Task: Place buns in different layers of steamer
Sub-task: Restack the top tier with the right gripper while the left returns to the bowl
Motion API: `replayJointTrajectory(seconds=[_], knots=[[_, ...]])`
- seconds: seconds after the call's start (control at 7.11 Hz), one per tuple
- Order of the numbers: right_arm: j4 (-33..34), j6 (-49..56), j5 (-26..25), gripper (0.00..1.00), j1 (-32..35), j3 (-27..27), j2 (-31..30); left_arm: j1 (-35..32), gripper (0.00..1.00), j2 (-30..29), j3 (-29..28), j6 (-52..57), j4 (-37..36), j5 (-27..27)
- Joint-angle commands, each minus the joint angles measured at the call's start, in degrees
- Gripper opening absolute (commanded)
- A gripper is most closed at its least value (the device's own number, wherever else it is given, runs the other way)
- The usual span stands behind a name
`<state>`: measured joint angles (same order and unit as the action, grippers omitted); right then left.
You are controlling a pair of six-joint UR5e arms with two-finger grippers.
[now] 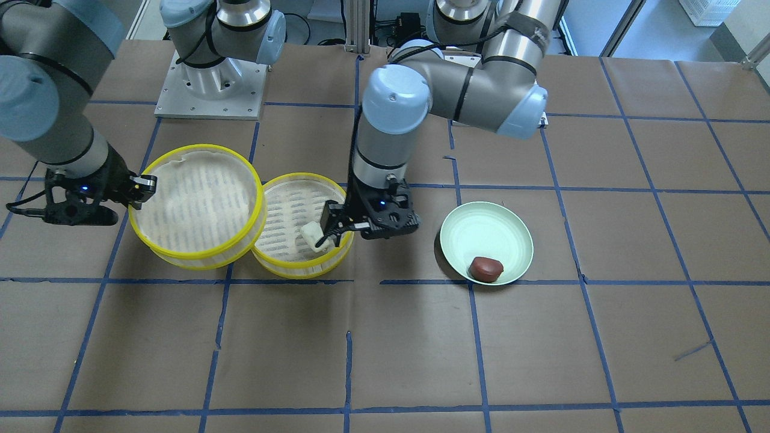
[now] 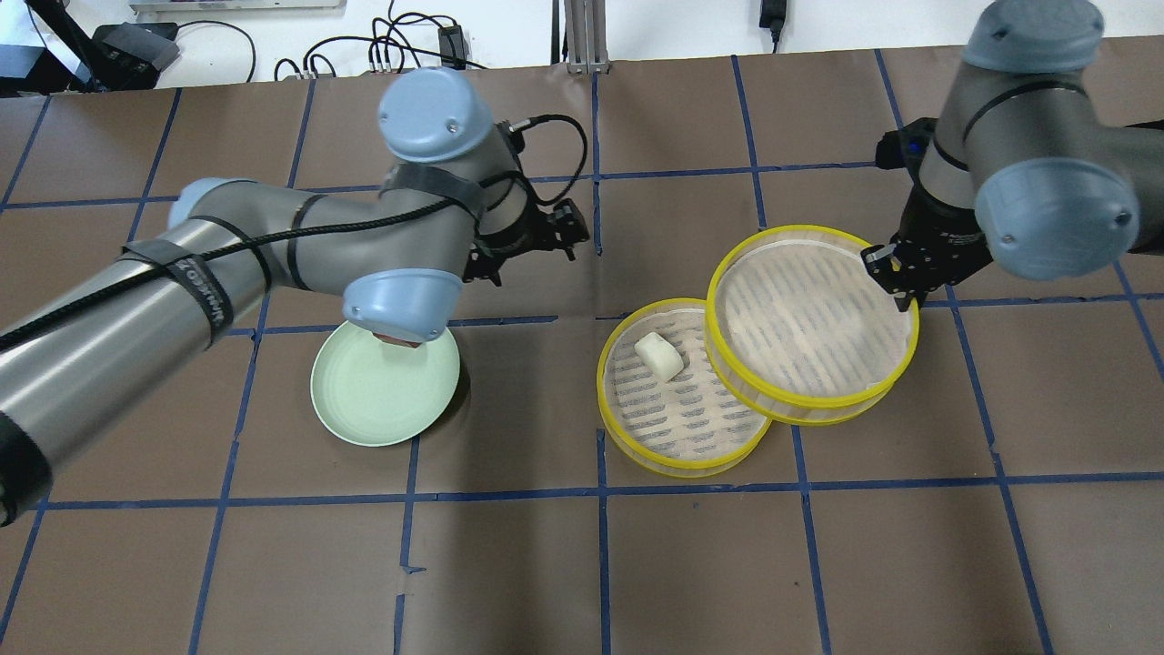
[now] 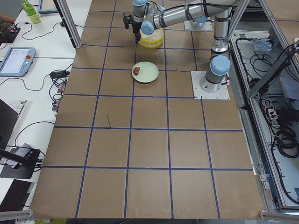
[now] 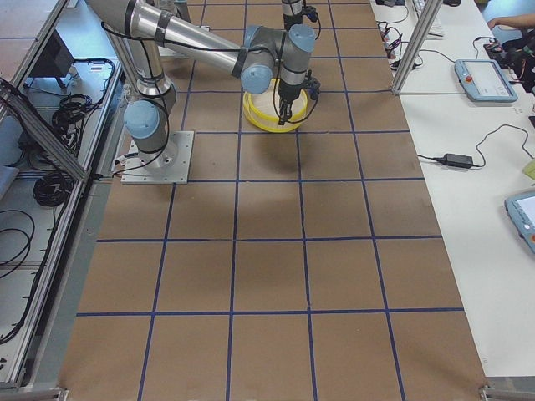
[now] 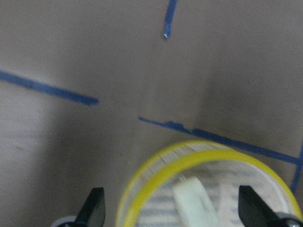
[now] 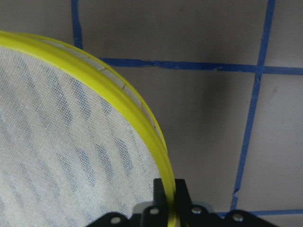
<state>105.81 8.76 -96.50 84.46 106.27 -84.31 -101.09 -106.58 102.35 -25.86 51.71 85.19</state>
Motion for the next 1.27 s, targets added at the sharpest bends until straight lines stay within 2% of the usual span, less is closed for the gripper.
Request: replayJointTrajectory(seconds=[0.0, 0.14, 0.28, 0.56, 0.7, 0.99, 1.13], knots=[[4.91, -4.45, 2.53, 0.04, 7.62, 2.09, 0.29, 10.86, 1.0, 0.76, 1.53, 10.08, 2.16, 0.16], [8.67, -4.54, 2.81, 0.04, 8.43, 3.84, 0.37, 15.96, 1.0, 0.76, 3.45, 18.39, 2.17, 0.16], [10.54, -4.37, 2.9, 0.04, 8.87, 5.95, 0.46, 19.67, 1.0, 0.76, 5.03, 21.78, 3.38, 0.16], [10.2, -4.71, 2.81, 0.04, 9.83, 6.5, 0.81, 20.14, 1.0, 0.32, 7.94, 22.0, 3.4, 0.77], [10.9, -4.8, 2.72, 0.04, 11.76, 6.41, 0.99, 20.06, 1.0, -0.03, 8.12, 20.86, 3.4, 0.51], [10.91, -4.63, 1.76, 0.04, 12.04, 6.41, 1.78, 17.09, 1.0, -1.52, 7.95, 13.5, 3.22, -0.11], [10.82, -4.54, 1.32, 0.04, 12.04, 6.5, 2.39, 16.37, 1.0, -1.61, 7.95, 13.21, 3.13, -0.02]])
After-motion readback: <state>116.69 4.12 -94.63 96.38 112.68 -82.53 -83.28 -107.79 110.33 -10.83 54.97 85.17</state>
